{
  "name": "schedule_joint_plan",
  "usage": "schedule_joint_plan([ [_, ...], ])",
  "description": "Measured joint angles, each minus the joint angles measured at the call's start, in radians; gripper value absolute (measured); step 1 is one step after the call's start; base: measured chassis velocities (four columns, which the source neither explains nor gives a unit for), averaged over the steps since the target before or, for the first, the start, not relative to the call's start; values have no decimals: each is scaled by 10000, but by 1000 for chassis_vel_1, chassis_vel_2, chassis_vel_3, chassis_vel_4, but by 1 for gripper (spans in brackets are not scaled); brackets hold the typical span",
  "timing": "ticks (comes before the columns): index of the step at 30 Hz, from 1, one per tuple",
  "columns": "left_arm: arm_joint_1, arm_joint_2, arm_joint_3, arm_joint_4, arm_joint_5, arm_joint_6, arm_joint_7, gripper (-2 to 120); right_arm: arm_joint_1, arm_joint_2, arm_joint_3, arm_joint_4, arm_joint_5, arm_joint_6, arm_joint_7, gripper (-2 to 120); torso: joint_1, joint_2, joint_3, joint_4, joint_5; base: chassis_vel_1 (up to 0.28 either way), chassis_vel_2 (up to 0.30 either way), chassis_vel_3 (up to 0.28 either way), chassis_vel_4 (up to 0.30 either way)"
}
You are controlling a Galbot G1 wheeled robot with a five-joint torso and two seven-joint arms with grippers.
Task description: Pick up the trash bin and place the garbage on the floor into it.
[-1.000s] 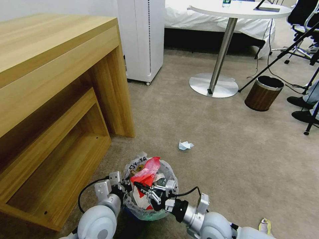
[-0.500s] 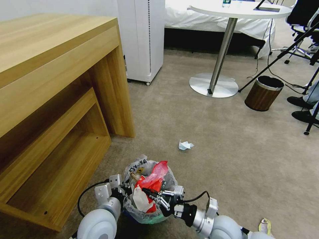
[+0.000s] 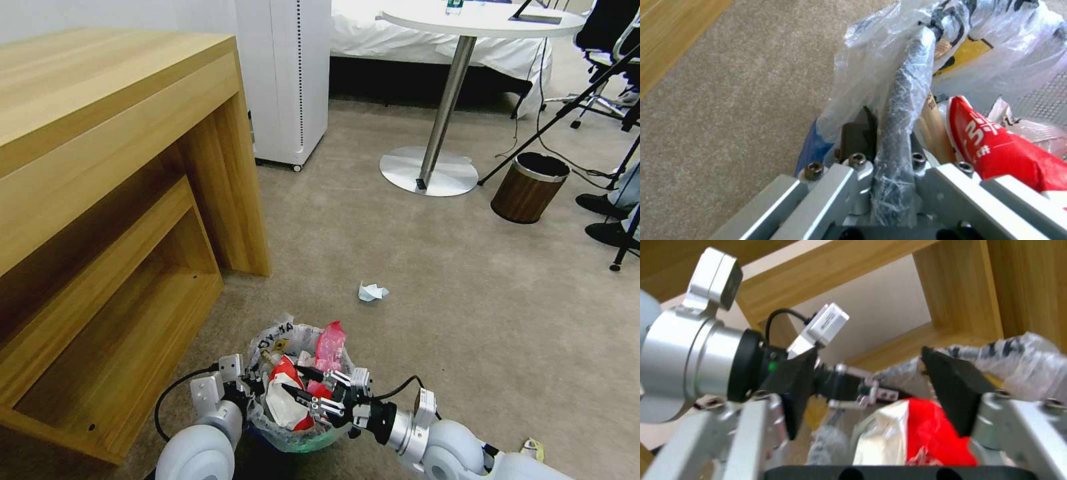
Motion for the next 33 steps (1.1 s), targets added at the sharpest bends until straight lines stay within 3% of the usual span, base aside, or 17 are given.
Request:
schedule_joint_plan([
  [9,203,238,-240,-188,-108,3,17,0,632,301,915,101,183,125,-17,99,0,0,2,0,-2,0,0,0,0],
  [14,223,383,-380,-324,-222,25,20,0,915,404,1857,218,202,-55,539,100,0,0,2,1,-1,0,0,0,0],
  [17,265,553,-648,-610,-434,86,105,0,901,419,3502,143,-425,-500,2188,100,0,0,1,0,-2,0,0,0,0],
  [19,279,557,-702,-649,-438,103,127,0,829,436,3781,68,-569,-553,2447,100,0,0,1,0,-2,0,0,0,0],
  [21,255,476,-821,-772,-440,146,212,0,486,573,4863,-389,-1455,-667,3332,100,0,0,1,0,2,0,0,0,0],
  [26,273,309,-700,-754,-173,222,356,0,-19,884,5884,-919,-2673,-638,4479,100,0,-1,1,-2,3,0,0,0,0],
  [33,-202,69,-560,-546,-38,255,449,0,-815,1429,7414,-1376,-3667,-782,5014,100,0,0,1,0,-1,0,0,0,0],
])
